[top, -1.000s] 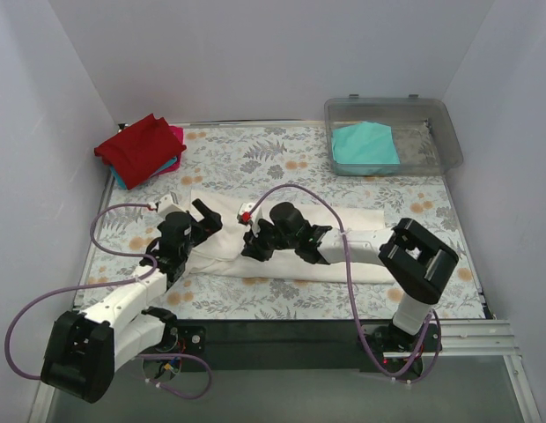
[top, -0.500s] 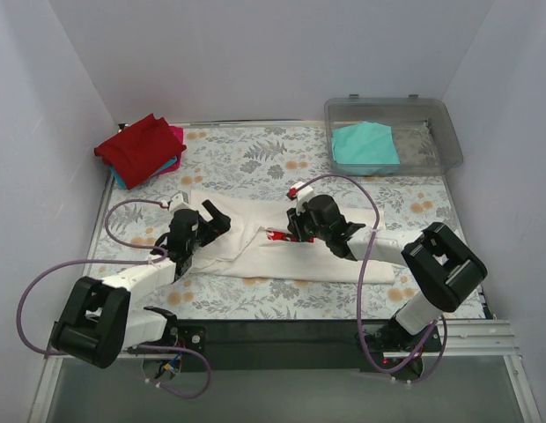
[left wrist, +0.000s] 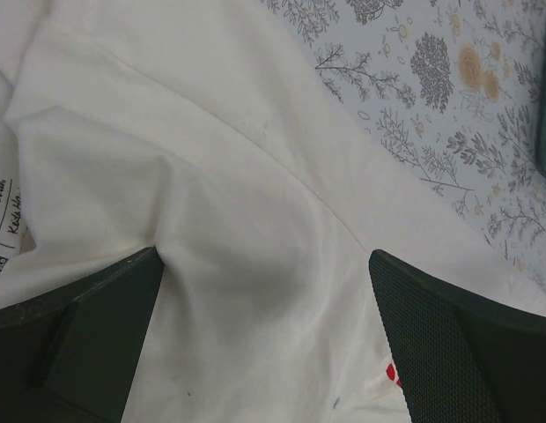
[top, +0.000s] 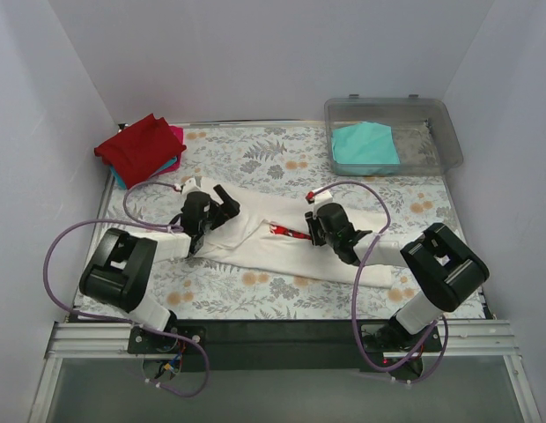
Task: Fold and stack the t-shirts
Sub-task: Fold the tshirt
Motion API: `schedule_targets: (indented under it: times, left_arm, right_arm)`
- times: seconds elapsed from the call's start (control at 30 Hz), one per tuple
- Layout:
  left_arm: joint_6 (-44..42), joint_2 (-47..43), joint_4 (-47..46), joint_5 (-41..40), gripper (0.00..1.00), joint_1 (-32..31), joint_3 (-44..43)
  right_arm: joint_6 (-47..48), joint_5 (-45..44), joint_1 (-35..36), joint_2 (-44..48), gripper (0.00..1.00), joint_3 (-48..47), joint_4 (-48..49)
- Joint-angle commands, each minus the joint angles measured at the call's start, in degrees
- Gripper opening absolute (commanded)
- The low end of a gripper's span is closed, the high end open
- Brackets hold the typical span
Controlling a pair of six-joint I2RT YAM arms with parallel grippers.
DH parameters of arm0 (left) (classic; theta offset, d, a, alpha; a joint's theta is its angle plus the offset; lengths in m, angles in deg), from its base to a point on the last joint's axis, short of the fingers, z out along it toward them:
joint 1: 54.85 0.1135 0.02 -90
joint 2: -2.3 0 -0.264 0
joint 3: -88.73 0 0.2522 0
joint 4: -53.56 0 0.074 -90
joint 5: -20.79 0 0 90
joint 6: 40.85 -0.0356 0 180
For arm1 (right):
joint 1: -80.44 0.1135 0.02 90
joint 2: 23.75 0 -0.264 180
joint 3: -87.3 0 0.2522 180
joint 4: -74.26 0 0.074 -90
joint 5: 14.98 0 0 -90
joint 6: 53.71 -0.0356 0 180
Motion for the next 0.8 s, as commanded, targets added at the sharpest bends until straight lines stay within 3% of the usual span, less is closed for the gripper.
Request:
schedule_targets:
  times: [0.0, 0.2, 0.5, 0.77]
  left_arm:
    - [-1.7, 6.1, 2.9, 1.5, 0.97, 0.0, -2.8]
    - [-3.6, 15.1, 3.2, 3.4, 0.97, 0.0, -12.7]
    - [-7.3, 28.0, 5.3, 6.9, 0.95, -2.3, -30.6]
    - [-9.4, 39.1, 9.4, 6.7, 0.95, -2.4, -45.4]
  right_arm:
    - [-3.0, 0.1, -0.1, -0.7, 0.26, 1.8, -0.2]
    - [-7.6, 4.7, 2.1, 0.2, 0.25, 4.1, -1.5]
    - [-12.3, 4.9, 12.7, 0.6, 0.25, 1.6, -5.7]
    - [-12.9, 3.3, 16.9, 2.2, 0.25, -1.6, -9.3]
